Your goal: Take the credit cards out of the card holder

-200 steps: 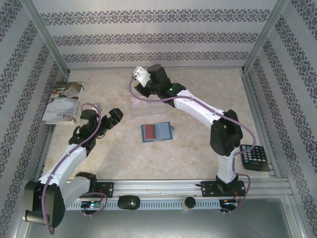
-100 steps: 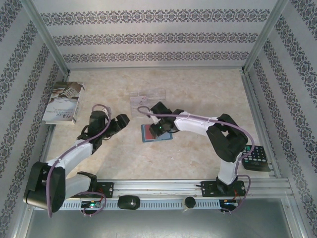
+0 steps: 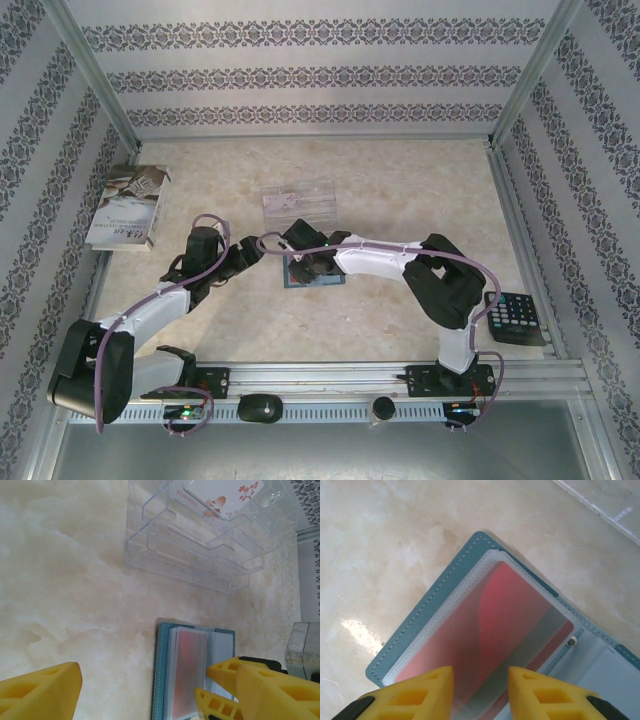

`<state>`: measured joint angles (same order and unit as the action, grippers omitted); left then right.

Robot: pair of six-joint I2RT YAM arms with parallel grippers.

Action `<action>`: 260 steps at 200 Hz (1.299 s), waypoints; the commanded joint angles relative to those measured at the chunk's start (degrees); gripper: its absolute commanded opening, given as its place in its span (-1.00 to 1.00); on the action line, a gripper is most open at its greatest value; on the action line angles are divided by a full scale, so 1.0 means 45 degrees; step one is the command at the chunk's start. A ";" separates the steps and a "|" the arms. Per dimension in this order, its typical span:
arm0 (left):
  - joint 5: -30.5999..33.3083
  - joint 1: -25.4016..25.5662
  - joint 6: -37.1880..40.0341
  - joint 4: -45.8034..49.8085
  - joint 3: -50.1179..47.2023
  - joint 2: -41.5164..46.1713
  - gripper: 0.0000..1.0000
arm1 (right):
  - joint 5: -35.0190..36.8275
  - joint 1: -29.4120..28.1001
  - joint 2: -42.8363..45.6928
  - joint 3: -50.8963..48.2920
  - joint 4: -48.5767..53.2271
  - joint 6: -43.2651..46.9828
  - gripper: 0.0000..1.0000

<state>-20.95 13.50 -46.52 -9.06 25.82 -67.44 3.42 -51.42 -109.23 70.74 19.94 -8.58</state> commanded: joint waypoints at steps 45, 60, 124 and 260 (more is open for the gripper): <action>0.0012 0.0078 0.0304 0.0002 -0.0122 0.0279 0.60 | 0.0512 -0.0292 -0.0942 0.0722 0.0524 0.0558 -0.32; -0.0069 0.0087 0.0300 0.0006 -0.0125 0.0262 0.60 | 0.0660 -0.0352 -0.1140 0.0797 0.0655 0.0673 -0.34; -0.0241 0.0101 0.0260 -0.0166 -0.0201 0.0139 0.58 | 0.0612 -0.0371 -0.1194 0.0608 0.0240 0.0685 -0.86; -0.0090 0.0927 0.0047 -0.1284 0.0072 -0.1593 0.46 | -0.1801 0.0840 0.0548 -0.0935 -0.1662 -0.0869 -0.76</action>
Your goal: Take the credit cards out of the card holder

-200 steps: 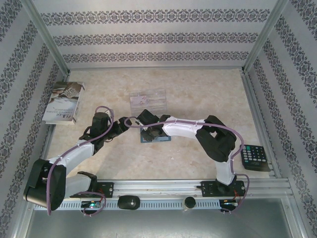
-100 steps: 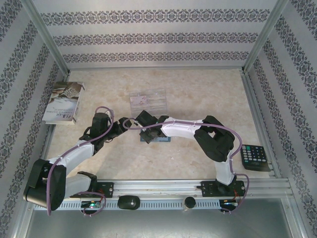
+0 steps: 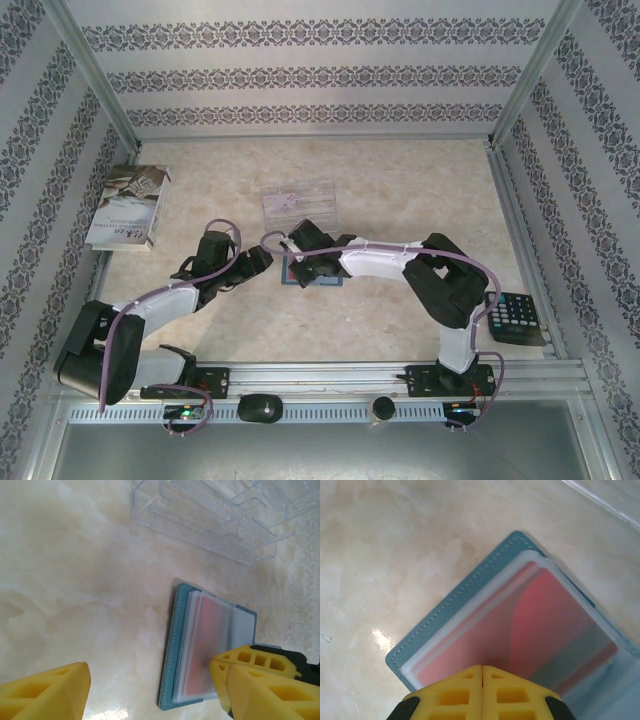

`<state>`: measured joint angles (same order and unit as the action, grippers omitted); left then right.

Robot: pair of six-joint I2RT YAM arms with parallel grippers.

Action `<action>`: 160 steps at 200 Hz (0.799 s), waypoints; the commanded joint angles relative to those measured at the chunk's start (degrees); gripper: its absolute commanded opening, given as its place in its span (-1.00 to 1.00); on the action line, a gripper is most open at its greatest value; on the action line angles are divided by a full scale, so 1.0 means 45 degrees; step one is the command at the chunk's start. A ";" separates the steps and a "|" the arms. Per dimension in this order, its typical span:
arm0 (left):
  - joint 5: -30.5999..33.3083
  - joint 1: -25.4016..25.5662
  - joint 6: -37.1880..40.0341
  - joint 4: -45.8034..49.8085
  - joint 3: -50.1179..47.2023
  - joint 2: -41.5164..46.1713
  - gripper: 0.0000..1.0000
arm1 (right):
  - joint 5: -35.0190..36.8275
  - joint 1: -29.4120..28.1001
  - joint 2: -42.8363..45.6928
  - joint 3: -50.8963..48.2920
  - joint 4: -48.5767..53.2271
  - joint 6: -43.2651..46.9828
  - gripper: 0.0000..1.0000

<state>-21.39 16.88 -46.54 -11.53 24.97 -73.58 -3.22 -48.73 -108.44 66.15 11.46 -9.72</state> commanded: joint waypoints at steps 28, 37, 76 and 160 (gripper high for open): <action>-0.0021 0.0197 -0.0013 -0.0912 0.0290 -0.0423 0.47 | 0.0464 0.0079 0.0064 0.0377 0.0771 -0.0351 -0.35; -0.0032 0.0203 -0.0004 -0.0914 0.0291 -0.0463 0.47 | 0.0667 -0.0003 -0.0074 0.0508 0.0878 -0.0233 -0.30; 0.0021 0.0220 0.0043 -0.0817 0.0310 -0.0417 0.47 | 0.1661 -0.0572 -0.0178 0.0886 0.1128 0.0302 -0.16; -0.0054 0.0232 0.0099 -0.0853 0.0319 -0.0493 0.47 | 0.2368 -0.0734 -0.1307 0.1355 0.1827 0.0808 -0.25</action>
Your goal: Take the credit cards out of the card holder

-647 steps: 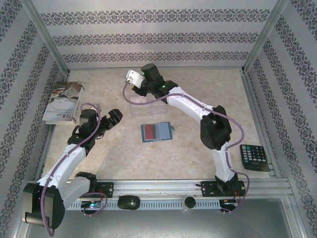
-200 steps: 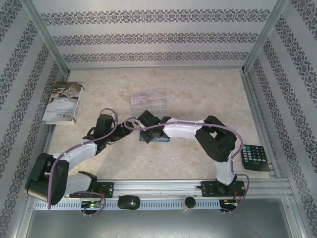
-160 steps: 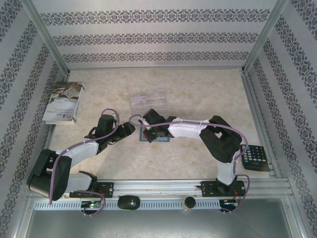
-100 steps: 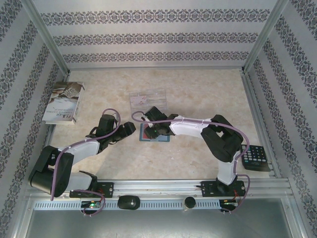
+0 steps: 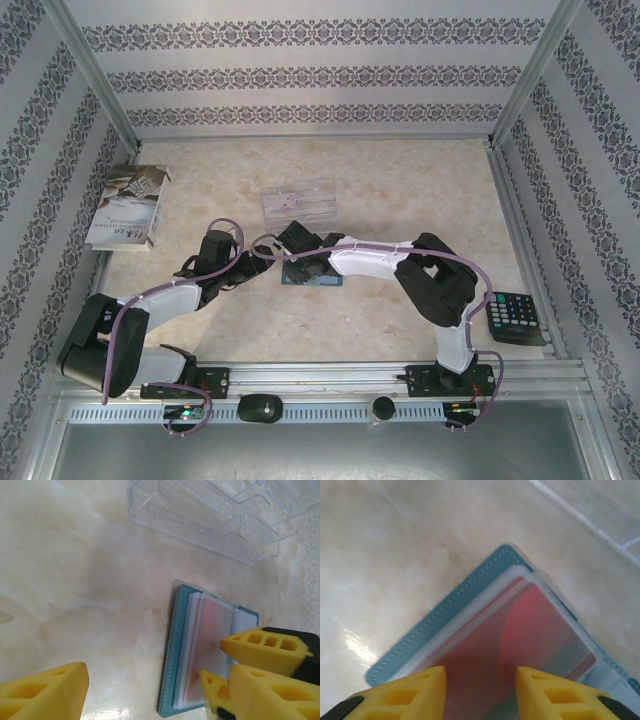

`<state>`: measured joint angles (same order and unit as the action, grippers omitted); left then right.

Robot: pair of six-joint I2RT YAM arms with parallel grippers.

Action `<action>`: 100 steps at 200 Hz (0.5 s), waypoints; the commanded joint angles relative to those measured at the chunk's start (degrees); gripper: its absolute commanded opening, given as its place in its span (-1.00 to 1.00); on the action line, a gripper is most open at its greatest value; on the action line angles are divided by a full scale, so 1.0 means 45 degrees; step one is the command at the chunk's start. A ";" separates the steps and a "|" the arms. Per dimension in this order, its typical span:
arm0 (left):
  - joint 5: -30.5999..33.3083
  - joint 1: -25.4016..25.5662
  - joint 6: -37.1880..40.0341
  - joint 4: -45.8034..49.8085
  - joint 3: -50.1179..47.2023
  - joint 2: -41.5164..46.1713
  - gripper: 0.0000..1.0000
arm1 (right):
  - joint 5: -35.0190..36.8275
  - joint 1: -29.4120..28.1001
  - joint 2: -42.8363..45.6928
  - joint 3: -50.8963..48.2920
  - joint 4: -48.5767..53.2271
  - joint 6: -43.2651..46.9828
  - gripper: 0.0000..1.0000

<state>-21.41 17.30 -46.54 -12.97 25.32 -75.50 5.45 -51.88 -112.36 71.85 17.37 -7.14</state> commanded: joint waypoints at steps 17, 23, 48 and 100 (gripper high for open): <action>-0.0054 0.0128 0.0124 -0.0496 0.0247 -0.0055 0.47 | 0.0381 -0.0083 -0.0611 0.0087 0.0554 0.0293 -0.32; -0.0055 0.0139 0.0138 -0.0482 0.0270 -0.0042 0.47 | 0.0379 -0.0107 -0.0636 0.0070 0.0550 0.0289 -0.37; -0.0080 0.0139 0.0167 -0.0450 0.0248 -0.0048 0.47 | 0.0363 -0.0118 -0.0685 -0.0095 0.0410 0.0271 -0.66; -0.0248 0.0339 0.0202 -0.0661 0.0300 -0.0334 0.41 | -0.0306 0.0011 -0.0470 -0.0403 -0.0429 0.0226 -1.00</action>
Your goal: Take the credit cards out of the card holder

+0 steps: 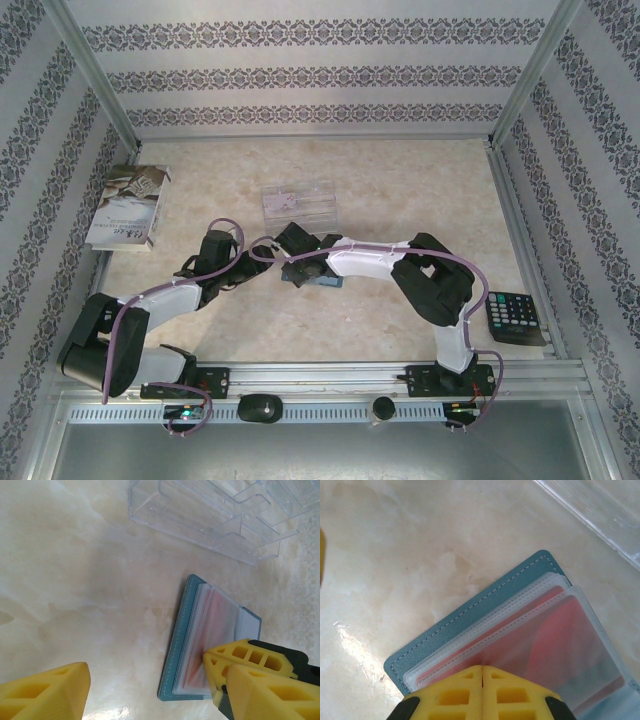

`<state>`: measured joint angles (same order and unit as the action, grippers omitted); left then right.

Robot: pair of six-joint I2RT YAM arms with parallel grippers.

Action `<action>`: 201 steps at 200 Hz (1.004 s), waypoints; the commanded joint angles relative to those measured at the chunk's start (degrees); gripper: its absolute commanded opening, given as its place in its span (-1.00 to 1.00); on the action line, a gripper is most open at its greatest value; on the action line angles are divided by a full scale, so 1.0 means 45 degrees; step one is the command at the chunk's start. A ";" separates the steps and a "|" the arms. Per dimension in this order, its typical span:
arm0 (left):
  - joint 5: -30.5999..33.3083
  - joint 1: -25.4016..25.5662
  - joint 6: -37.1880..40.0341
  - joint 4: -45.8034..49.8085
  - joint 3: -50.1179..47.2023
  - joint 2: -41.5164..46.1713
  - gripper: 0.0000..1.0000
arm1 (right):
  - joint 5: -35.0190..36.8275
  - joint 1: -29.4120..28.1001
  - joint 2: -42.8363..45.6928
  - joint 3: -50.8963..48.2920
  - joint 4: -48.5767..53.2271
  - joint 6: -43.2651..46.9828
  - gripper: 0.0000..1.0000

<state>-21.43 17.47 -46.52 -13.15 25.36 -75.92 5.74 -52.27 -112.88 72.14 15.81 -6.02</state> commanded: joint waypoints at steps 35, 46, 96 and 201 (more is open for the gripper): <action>-0.0602 0.0389 0.0092 -0.1276 0.0359 -0.0508 0.26 | -0.2305 0.0542 0.0556 -0.1326 -0.1639 -0.0348 -1.00; -0.0694 0.0413 0.0063 -0.1528 0.0359 -0.0517 0.19 | -0.3104 0.0809 0.0863 -0.1646 -0.2156 -0.0621 -1.00; -0.1100 0.0549 -0.0137 -0.2633 0.0485 -0.0962 0.01 | -0.4769 0.1446 0.1706 -0.2638 -0.3428 -0.1339 -1.00; -0.0488 0.0865 -0.0252 -0.2675 0.1128 -0.1695 0.22 | -0.3257 0.2201 0.2166 -0.2568 -0.2291 -0.3206 -0.41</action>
<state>-25.61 20.91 -48.97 -26.61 28.45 -85.76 -13.80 -43.92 -103.48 58.43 0.75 -15.92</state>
